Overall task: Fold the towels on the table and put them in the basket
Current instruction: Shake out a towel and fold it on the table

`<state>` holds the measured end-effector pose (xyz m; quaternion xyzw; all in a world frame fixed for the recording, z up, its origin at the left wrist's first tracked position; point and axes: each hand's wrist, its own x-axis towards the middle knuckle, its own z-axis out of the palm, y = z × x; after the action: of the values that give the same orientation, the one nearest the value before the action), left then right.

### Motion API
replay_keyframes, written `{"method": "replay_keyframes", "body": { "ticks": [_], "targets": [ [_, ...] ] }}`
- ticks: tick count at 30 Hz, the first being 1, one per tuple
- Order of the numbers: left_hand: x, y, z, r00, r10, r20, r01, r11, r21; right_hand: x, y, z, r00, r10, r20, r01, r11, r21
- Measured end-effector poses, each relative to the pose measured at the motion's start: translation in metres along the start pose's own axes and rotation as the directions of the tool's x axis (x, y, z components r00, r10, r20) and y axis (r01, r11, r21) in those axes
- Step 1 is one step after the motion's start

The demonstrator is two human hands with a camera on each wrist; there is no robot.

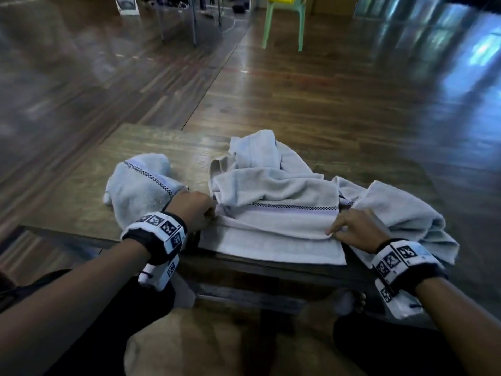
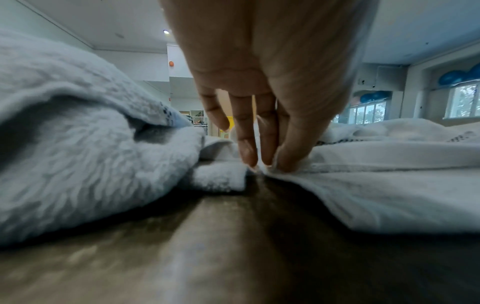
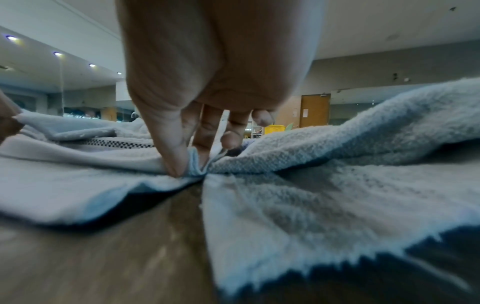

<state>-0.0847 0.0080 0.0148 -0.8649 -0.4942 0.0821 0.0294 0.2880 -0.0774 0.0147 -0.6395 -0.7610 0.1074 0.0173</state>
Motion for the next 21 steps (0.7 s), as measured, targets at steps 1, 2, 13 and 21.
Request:
{"method": "replay_keyframes", "body": {
  "ticks": [1,2,13,21],
  "targets": [
    [0.005,-0.002,-0.001,1.000,-0.019,0.005,0.019,1.000,-0.004,0.007,0.000,0.000,1.000,0.000,-0.001,0.000,1.000,-0.011],
    [0.010,-0.004,-0.003,0.999,-0.041,0.013,0.041,0.999,-0.001,0.013,-0.001,-0.002,1.000,0.006,-0.001,-0.007,0.999,-0.035],
    [0.025,-0.010,-0.011,0.994,-0.105,0.005,0.105,0.994,0.035,0.033,-0.002,-0.014,0.996,0.079,0.029,-0.077,0.995,-0.062],
    [-0.018,-0.015,-0.017,0.978,-0.057,-0.200,0.024,0.986,-0.164,0.007,0.005,-0.014,0.979,0.084,-0.186,-0.086,0.996,-0.001]
  ]
}}
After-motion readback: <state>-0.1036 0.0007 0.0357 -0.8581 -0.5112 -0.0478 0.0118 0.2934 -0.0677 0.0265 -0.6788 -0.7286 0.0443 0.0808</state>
